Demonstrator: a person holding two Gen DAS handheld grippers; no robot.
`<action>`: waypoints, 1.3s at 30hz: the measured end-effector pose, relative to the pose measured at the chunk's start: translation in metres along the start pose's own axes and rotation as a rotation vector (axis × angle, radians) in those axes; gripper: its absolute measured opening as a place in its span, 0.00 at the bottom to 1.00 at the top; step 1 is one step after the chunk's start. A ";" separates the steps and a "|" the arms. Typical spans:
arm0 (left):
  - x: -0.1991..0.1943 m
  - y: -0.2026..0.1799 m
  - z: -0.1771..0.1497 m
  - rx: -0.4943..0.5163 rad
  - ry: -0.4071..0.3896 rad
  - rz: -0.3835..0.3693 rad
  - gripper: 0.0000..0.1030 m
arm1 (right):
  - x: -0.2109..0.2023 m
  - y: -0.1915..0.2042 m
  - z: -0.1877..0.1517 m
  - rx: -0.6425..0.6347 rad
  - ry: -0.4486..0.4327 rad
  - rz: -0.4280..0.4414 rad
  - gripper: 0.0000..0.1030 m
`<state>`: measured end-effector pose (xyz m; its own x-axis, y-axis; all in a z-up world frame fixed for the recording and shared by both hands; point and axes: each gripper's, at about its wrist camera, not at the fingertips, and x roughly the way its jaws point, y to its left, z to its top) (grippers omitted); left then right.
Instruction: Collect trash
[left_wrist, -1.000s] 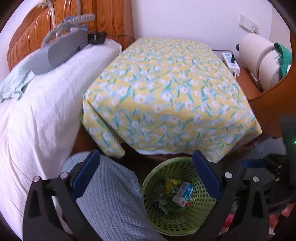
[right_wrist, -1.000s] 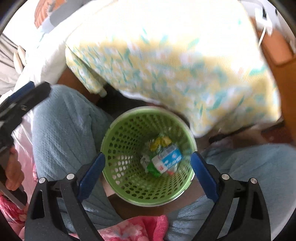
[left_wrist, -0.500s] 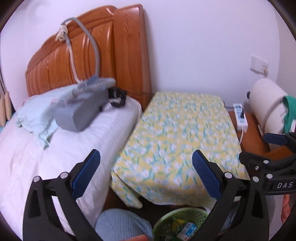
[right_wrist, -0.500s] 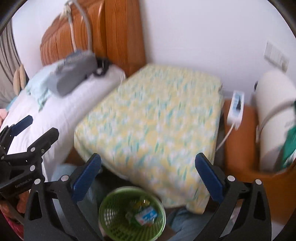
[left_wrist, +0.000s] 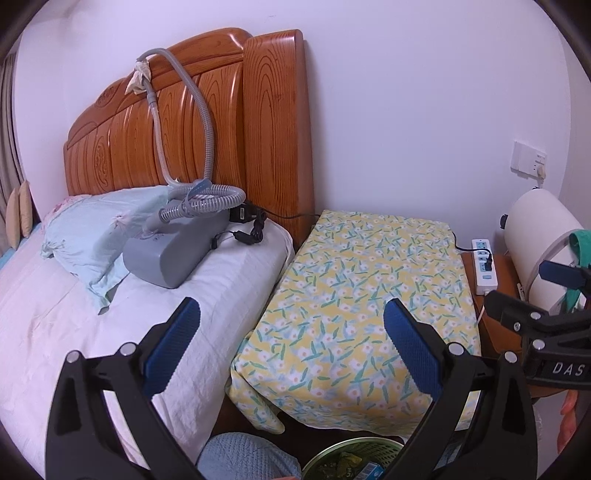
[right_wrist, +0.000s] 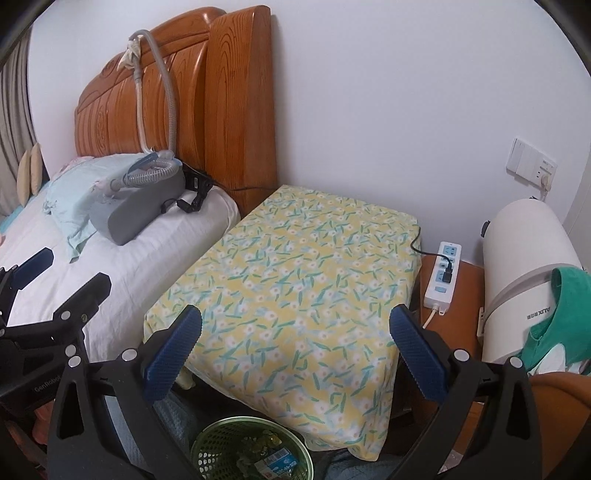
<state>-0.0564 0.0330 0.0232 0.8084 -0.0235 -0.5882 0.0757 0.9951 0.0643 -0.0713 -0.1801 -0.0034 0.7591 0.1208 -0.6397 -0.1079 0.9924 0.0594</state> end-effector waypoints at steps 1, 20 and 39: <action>0.002 0.001 0.000 -0.006 0.006 -0.004 0.92 | -0.001 0.000 0.000 0.001 0.002 0.001 0.98; 0.000 -0.001 -0.004 0.001 0.001 -0.020 0.92 | 0.001 0.009 -0.011 -0.016 0.011 0.017 0.98; -0.006 -0.004 -0.003 0.006 -0.002 -0.018 0.92 | -0.001 0.009 -0.012 -0.006 0.014 0.012 0.98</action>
<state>-0.0631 0.0291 0.0241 0.8080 -0.0412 -0.5877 0.0934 0.9939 0.0587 -0.0806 -0.1719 -0.0113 0.7483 0.1324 -0.6500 -0.1207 0.9907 0.0628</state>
